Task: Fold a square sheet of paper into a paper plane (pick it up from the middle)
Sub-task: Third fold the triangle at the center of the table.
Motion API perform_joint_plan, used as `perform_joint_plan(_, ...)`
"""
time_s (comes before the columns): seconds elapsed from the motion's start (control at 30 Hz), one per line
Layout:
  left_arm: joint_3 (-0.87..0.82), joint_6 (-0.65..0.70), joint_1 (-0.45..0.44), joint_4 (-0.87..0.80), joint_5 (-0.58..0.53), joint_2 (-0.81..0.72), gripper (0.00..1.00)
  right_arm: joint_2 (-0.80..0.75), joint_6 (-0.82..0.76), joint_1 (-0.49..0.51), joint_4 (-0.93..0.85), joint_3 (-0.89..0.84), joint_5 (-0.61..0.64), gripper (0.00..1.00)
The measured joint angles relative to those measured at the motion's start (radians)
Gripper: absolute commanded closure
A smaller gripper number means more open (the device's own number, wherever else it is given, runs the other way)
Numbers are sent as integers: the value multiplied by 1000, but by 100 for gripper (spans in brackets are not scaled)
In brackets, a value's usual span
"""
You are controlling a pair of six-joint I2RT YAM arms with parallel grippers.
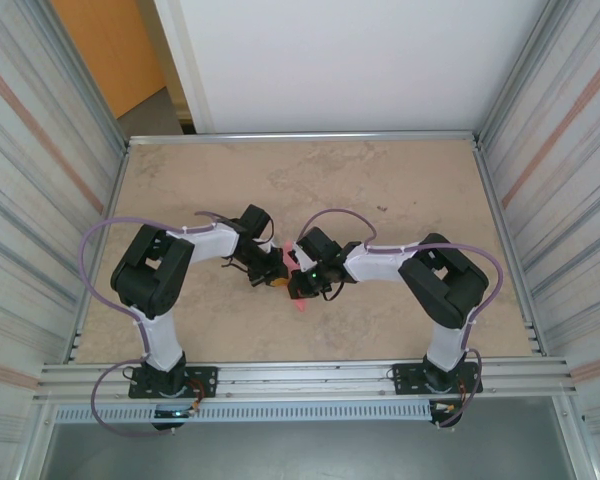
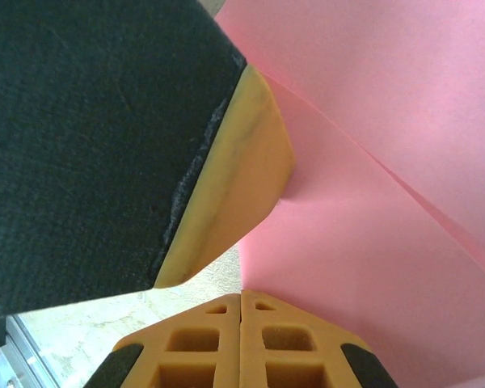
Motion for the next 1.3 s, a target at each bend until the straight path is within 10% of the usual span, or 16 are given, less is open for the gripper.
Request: perform_joint_plan(1.3, -1, 1, 4, 0, 8, 3, 94, -58, -15, 1, -55, -78, -71, 96)
